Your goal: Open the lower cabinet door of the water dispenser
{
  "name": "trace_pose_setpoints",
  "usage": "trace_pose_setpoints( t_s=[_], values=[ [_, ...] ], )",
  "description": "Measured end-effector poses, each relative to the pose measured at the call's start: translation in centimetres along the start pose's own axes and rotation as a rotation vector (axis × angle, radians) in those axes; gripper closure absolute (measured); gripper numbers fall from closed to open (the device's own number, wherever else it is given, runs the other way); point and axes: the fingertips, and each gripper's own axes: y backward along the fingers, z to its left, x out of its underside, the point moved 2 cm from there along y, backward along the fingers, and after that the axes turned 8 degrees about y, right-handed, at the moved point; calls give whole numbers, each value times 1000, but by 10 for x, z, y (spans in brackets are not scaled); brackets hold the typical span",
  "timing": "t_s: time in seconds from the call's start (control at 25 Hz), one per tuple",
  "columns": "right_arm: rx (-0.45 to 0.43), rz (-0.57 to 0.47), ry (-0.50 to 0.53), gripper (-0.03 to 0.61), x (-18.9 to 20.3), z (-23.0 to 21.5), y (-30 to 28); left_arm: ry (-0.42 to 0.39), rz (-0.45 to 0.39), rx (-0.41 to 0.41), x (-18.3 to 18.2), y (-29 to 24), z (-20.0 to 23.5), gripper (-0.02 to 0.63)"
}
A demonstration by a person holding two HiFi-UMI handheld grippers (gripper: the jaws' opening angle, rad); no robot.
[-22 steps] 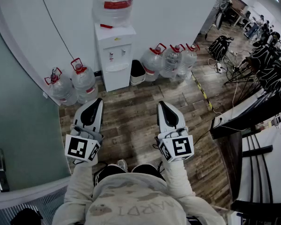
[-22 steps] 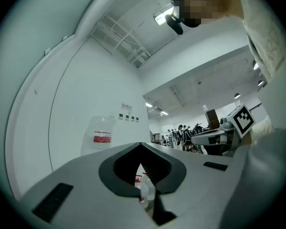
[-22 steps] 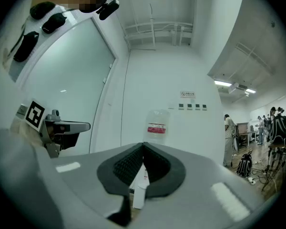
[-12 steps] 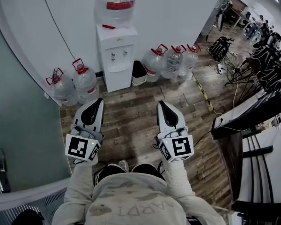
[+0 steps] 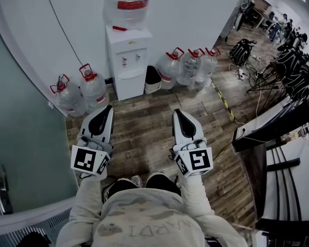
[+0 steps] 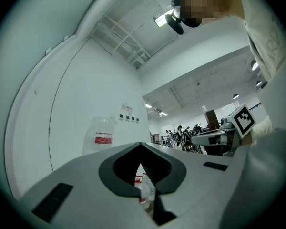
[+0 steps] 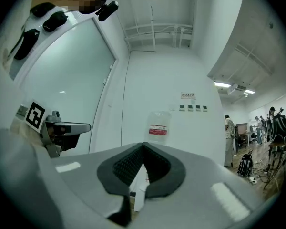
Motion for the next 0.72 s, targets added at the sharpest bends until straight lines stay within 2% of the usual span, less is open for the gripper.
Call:
trace_pose_setpoints(
  t_s=[0.36,0.72],
  values=[
    [-16,3,-3,569,4,-15,-22,8,4,-3,3,-24,11,612],
    [-37,-7,-9,569,19,-54,-84,3,1,-15,10,-89,38,612]
  ],
)
